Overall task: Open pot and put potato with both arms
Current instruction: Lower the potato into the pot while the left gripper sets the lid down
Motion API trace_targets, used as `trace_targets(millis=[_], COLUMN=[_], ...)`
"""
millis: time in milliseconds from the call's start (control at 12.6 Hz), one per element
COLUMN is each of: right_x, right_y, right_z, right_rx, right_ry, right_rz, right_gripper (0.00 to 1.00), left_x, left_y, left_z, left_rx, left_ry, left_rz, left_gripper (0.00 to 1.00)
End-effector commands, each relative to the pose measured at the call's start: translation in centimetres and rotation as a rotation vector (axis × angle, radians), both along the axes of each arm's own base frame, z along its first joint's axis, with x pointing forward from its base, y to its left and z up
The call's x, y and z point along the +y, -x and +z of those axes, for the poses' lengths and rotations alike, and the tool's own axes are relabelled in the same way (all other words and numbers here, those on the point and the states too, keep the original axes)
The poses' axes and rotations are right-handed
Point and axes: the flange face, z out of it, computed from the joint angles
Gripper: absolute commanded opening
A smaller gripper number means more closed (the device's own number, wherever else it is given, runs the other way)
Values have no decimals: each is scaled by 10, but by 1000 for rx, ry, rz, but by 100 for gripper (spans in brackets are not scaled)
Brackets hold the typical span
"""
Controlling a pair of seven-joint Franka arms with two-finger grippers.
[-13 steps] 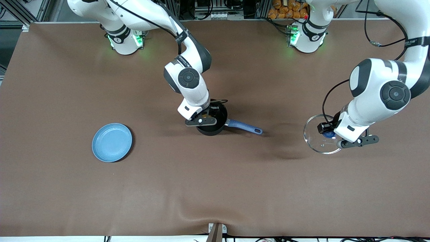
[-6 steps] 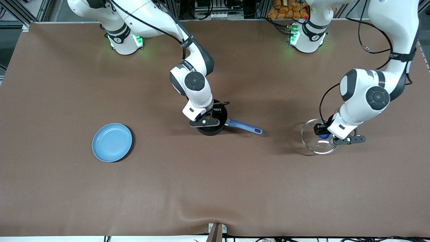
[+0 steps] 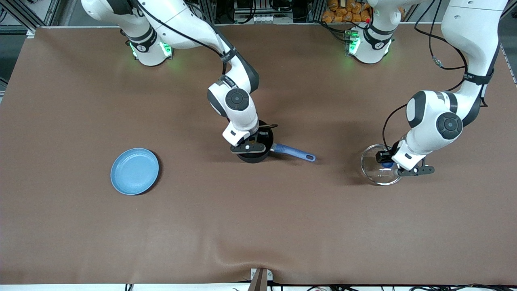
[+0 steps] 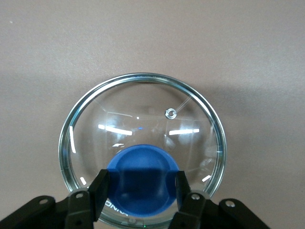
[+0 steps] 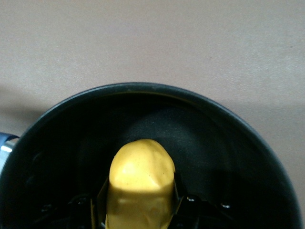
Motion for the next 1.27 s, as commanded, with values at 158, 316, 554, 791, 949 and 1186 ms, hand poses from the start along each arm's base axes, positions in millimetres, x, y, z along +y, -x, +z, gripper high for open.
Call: trace_targets(millis=[158,316,554,791,949,1186], right_x=[-2,-5,-9,-19,-26,-50], right_y=[-5,-9,-15,-18,-20,-34], right_z=[-6,-1,21,58,86,139], right_rx=[-14,-19,-22,8,23,42], right_ry=[6,4,0,19,26,33], right_rz=[-30,-26,-31,-38,-45,-65], right_gripper=[30,100,100,100,100,100], left_x=[0,1,-2,1,0,-13], left_y=[-14,-22,-40,-61,-59,-36], left_z=[19,53,142,238,286,345], left_rx=[-41,-99,-117,-131,-121,-150], left_ry=[27,21,1,-11,-10,-15], left_rz=[54,55,44,42,45,27], left_gripper=[100,100,100,100,100,100])
